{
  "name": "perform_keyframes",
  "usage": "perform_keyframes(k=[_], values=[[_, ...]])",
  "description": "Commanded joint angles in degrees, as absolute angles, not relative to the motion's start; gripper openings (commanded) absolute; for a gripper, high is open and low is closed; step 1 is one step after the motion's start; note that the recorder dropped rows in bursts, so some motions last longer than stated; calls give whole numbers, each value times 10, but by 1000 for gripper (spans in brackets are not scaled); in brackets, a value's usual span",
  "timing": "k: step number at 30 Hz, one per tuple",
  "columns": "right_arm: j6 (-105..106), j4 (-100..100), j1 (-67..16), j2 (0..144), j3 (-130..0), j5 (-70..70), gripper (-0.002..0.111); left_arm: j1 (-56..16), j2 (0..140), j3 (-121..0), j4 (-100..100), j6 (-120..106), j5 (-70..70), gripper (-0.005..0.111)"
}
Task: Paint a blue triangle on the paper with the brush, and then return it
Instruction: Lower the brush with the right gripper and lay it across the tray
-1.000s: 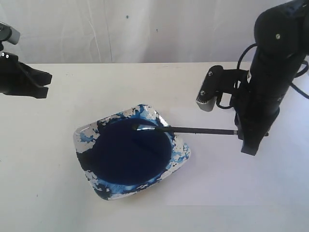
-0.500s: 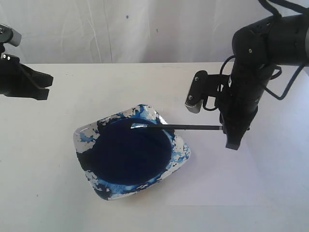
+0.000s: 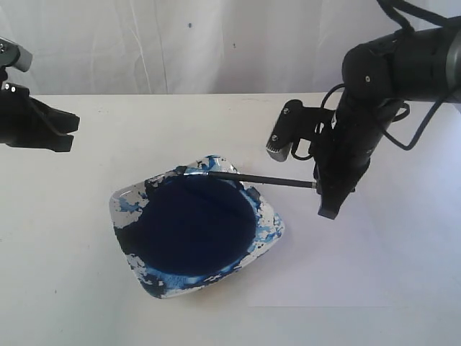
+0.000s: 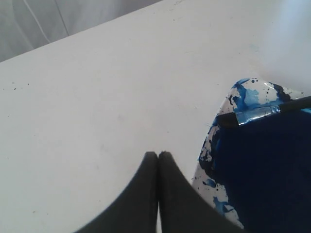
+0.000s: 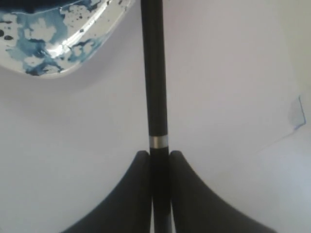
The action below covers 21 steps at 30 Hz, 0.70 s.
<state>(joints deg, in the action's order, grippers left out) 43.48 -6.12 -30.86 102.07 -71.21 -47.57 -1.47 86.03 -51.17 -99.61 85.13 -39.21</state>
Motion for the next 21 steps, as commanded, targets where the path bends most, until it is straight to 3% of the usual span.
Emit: perform_keyframes(k=[1, 21], values=[[434, -50, -309, 1034, -714, -490, 4, -12, 858, -505, -999, 850, -388, 0], [434, -60, -309, 1045, -714, -446, 28, -12, 858, -505, -999, 850, -389, 0]])
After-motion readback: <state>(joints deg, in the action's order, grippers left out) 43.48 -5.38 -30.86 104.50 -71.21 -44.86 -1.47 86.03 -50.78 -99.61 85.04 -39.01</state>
